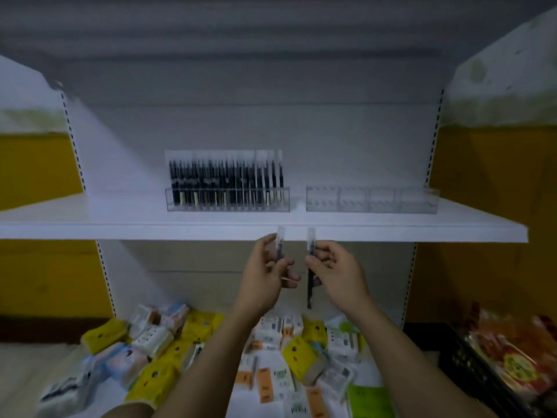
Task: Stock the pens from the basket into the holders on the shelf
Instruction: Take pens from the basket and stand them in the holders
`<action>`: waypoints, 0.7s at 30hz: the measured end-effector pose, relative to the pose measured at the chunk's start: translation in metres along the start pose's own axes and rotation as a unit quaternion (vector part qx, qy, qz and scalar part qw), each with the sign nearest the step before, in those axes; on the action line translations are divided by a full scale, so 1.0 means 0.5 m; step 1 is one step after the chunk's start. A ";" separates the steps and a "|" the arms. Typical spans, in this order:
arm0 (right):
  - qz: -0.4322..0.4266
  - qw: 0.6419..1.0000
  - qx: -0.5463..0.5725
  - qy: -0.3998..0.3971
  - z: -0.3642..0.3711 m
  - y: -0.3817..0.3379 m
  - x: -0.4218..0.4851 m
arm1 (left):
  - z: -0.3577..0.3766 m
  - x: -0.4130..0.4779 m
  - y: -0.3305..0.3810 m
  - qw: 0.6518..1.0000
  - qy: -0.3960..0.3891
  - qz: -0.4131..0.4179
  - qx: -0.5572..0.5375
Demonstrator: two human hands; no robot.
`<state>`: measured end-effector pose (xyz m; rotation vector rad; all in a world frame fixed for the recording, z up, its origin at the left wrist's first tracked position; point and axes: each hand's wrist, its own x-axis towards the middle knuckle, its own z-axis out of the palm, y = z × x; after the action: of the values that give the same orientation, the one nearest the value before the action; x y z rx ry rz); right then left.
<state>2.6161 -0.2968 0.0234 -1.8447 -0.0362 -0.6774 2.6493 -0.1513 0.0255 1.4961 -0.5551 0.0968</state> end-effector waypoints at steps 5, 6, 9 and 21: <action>-0.057 0.998 0.031 -0.028 -0.017 -0.065 0.067 | -0.015 0.070 0.070 0.993 -0.029 0.084 0.083; -0.070 0.997 0.021 -0.028 -0.019 -0.078 0.083 | -0.015 0.088 0.083 0.989 -0.029 0.095 0.112; -0.089 0.996 0.014 -0.020 -0.018 -0.117 0.127 | -0.012 0.132 0.111 0.984 -0.032 0.109 0.139; -0.139 0.990 -0.015 0.028 -0.017 -0.144 0.306 | -0.032 0.304 0.181 0.989 0.023 0.142 0.044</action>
<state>2.7156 -0.3217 0.1581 -1.8672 -0.2507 -0.9271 2.7508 -0.1688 0.1700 1.4885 -0.7323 0.3815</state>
